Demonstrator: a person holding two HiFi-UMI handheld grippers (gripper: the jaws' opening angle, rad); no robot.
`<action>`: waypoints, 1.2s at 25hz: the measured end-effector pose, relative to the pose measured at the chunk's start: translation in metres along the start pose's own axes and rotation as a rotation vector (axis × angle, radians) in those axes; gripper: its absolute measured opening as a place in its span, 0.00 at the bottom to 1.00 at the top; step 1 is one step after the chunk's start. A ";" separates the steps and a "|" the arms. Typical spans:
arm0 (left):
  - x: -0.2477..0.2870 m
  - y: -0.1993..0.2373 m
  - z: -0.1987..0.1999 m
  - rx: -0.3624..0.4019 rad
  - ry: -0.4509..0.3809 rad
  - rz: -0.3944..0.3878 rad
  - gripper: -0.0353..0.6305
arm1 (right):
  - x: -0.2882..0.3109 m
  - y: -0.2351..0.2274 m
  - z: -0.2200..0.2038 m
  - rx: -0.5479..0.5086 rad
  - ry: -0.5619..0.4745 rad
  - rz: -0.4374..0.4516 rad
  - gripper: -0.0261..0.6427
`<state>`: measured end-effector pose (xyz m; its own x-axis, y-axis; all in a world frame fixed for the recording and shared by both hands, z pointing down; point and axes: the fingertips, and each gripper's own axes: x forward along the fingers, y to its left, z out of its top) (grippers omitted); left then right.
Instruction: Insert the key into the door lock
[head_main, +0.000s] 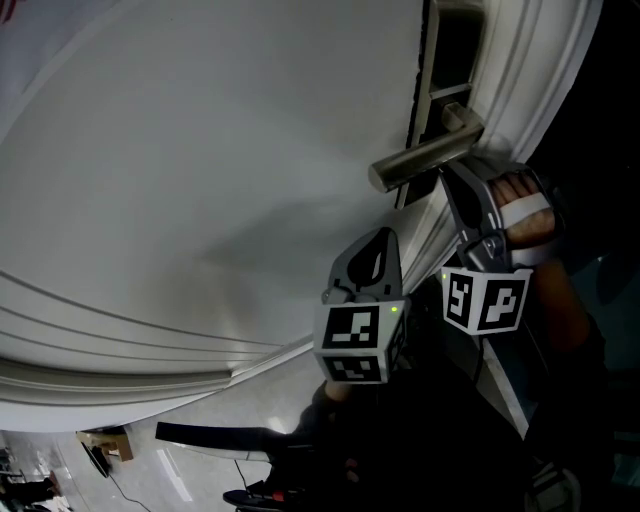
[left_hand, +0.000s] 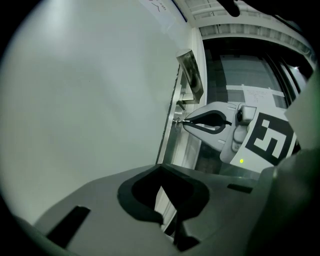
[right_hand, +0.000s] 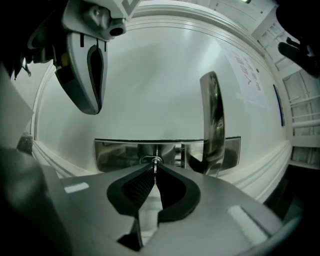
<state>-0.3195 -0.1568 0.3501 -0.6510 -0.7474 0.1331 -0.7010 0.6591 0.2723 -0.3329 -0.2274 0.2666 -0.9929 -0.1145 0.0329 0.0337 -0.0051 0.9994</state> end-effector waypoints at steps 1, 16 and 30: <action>-0.001 0.000 0.000 -0.001 0.001 0.001 0.05 | 0.000 0.000 0.000 0.012 -0.005 0.000 0.06; -0.002 0.010 -0.008 0.016 0.015 0.038 0.05 | -0.040 -0.004 -0.015 0.453 -0.125 -0.045 0.06; -0.002 0.004 -0.021 0.006 0.073 0.052 0.05 | -0.051 0.031 -0.018 1.366 -0.208 0.127 0.04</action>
<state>-0.3150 -0.1549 0.3705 -0.6635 -0.7164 0.2158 -0.6691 0.6972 0.2573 -0.2795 -0.2396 0.2957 -0.9942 0.1079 0.0037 0.1064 0.9735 0.2022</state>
